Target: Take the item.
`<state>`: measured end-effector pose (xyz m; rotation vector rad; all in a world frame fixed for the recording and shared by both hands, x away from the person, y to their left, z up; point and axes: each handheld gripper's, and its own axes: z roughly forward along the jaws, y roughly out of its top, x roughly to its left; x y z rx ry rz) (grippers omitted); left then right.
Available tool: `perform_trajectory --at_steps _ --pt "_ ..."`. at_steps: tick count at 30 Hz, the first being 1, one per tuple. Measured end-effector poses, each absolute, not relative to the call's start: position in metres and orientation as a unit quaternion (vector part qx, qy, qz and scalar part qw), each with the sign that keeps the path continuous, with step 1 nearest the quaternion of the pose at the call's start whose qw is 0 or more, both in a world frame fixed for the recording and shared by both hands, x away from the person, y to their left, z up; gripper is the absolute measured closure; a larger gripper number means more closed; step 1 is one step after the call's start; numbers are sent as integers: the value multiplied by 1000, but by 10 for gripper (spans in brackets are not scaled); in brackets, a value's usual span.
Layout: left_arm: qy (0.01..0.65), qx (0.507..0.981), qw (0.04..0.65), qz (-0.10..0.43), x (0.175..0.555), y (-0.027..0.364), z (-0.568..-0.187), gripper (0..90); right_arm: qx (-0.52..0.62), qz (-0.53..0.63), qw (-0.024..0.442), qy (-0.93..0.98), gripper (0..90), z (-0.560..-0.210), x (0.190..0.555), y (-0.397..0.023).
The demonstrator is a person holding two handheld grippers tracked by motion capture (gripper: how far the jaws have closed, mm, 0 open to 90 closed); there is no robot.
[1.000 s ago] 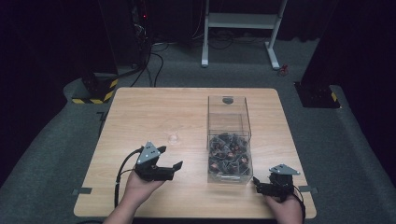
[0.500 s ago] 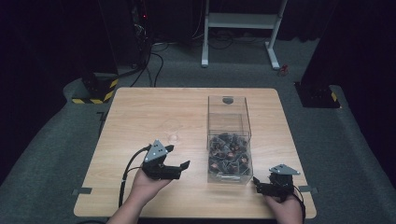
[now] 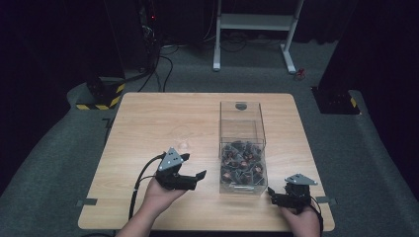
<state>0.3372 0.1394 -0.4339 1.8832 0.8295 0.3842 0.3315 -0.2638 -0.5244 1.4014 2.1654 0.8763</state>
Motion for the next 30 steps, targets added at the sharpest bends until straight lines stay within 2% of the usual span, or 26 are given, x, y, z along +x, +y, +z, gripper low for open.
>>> perform_trajectory --at_steps 30 --pt "320 787 506 146 339 113 -428 158 503 315 207 778 100 -524 332 -264"
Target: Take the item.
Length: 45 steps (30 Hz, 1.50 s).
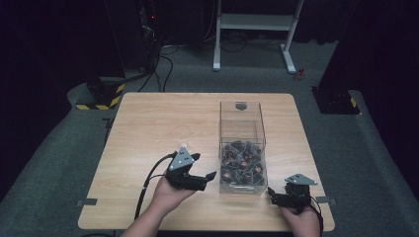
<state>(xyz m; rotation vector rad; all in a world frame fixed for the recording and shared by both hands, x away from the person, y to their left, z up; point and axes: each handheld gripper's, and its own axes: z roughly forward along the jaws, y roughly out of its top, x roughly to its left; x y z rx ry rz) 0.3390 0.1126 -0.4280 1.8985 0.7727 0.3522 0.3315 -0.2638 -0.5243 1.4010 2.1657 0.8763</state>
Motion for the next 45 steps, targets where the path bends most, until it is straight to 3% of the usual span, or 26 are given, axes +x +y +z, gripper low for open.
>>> perform_trajectory --at_steps 45 --pt "287 803 509 121 351 64 -424 206 501 315 206 779 101 -524 331 -264"
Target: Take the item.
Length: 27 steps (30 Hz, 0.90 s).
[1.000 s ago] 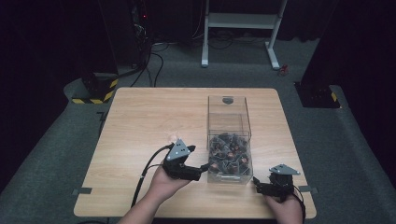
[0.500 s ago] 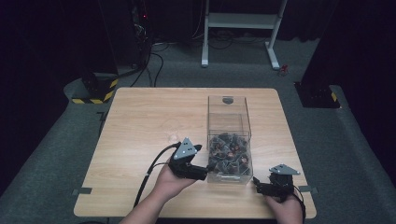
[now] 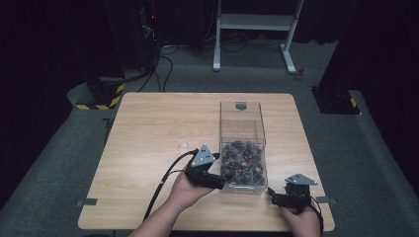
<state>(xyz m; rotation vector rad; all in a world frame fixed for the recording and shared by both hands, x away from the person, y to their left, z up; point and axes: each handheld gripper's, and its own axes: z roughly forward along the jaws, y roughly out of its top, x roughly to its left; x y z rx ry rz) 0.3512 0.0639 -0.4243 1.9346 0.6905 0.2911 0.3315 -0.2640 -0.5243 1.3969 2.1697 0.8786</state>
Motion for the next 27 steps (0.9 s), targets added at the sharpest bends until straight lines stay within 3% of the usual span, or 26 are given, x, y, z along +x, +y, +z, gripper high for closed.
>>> perform_trajectory --at_steps 17,27 --pt "292 808 498 120 366 55 -433 327 499 316 206 780 102 -524 331 -264" --pt "288 808 498 129 368 53 -437 613 499 316 205 780 102 -524 331 -264"
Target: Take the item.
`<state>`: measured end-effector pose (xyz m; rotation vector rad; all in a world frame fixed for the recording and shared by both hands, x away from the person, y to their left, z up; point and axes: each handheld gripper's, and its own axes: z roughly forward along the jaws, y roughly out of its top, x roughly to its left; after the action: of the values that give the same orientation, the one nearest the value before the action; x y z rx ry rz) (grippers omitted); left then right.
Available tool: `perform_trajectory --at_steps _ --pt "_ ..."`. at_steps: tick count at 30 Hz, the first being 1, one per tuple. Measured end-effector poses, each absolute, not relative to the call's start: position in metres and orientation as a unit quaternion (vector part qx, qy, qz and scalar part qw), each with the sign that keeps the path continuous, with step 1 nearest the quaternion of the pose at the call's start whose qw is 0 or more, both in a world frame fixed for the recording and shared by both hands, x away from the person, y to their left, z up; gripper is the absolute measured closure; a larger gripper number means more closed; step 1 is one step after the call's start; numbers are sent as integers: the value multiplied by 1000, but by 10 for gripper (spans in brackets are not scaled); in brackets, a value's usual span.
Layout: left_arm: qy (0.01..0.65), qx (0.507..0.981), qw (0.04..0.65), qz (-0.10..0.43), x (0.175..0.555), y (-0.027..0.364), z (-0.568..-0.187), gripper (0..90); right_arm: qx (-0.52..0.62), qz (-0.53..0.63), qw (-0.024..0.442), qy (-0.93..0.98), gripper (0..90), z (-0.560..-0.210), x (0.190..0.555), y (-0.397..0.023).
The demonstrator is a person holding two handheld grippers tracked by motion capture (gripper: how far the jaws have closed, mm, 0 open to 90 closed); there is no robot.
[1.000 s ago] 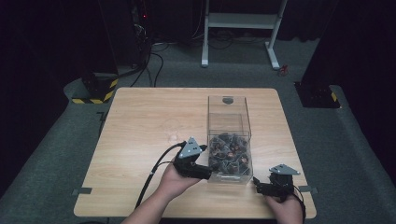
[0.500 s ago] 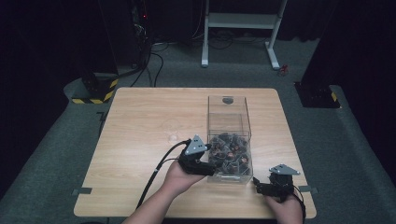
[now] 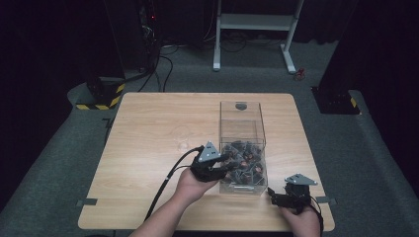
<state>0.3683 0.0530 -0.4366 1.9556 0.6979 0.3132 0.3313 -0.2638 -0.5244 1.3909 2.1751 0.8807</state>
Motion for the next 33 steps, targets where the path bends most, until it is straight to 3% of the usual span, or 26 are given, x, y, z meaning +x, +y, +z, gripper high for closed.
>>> perform_trajectory --at_steps 18,23,33 --pt "269 819 487 141 369 50 -440 801 498 316 205 781 103 -524 331 -264" --pt "271 816 490 141 369 51 -441 889 498 316 205 781 104 -524 331 -264" --pt "266 814 499 135 368 54 -440 900 498 316 205 781 104 -524 331 -264"
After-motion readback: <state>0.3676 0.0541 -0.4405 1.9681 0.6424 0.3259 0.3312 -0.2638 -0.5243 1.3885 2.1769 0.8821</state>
